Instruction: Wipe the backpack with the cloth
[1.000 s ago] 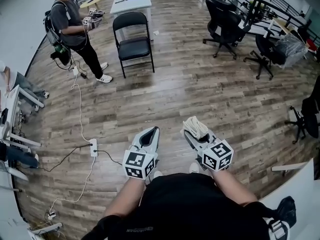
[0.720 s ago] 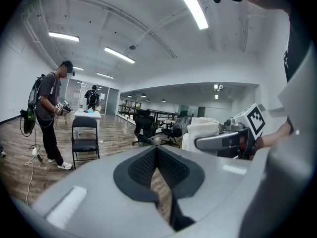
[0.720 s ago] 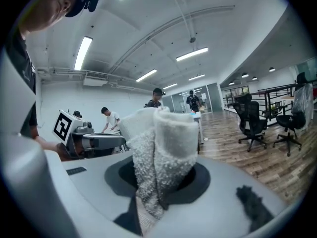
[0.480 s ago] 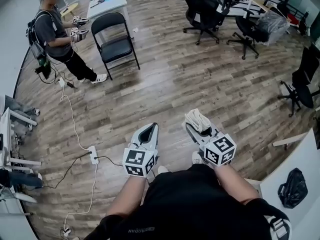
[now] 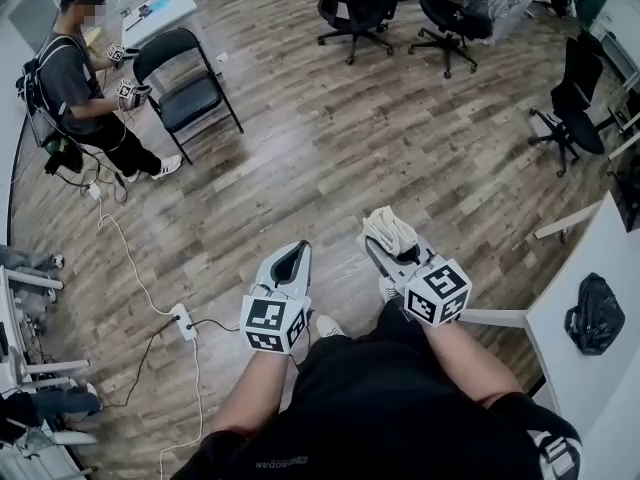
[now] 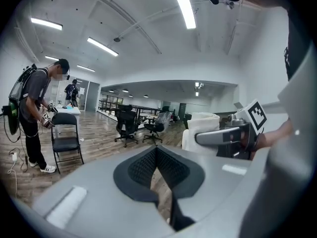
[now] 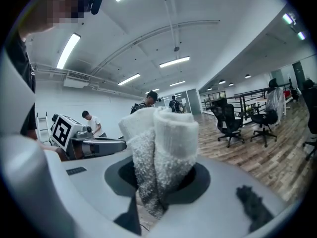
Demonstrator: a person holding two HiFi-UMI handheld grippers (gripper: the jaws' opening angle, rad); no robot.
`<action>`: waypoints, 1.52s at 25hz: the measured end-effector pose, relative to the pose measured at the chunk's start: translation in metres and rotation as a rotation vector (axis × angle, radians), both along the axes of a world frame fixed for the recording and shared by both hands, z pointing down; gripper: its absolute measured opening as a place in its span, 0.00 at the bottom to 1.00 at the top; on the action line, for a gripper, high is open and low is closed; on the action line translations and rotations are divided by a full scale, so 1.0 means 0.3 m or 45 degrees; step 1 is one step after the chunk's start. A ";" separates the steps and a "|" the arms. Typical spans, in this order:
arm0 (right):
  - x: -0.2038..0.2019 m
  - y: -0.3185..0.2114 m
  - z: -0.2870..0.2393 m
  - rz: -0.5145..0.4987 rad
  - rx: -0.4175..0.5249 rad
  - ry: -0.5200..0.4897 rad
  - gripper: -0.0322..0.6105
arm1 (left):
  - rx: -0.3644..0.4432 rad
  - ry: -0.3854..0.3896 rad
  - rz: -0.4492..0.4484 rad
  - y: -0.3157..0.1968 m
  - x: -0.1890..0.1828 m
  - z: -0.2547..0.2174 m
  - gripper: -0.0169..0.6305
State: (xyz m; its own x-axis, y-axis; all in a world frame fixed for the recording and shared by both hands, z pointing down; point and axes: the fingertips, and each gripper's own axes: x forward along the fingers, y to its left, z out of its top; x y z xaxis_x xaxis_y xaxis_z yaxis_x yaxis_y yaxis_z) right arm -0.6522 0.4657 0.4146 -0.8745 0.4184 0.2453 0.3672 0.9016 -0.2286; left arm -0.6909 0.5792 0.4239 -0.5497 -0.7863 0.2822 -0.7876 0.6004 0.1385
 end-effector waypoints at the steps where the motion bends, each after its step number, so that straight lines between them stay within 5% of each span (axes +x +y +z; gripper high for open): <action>1: 0.015 -0.007 0.005 0.015 -0.002 0.004 0.22 | -0.002 0.003 0.015 -0.010 0.010 0.005 0.03; 18: 0.268 -0.219 -0.004 0.128 0.013 0.003 0.22 | 0.008 -0.005 0.116 -0.226 0.205 0.005 0.04; 38: 0.888 -0.607 0.045 0.275 -0.005 0.018 0.22 | 0.016 0.019 0.284 -0.681 0.789 0.045 0.03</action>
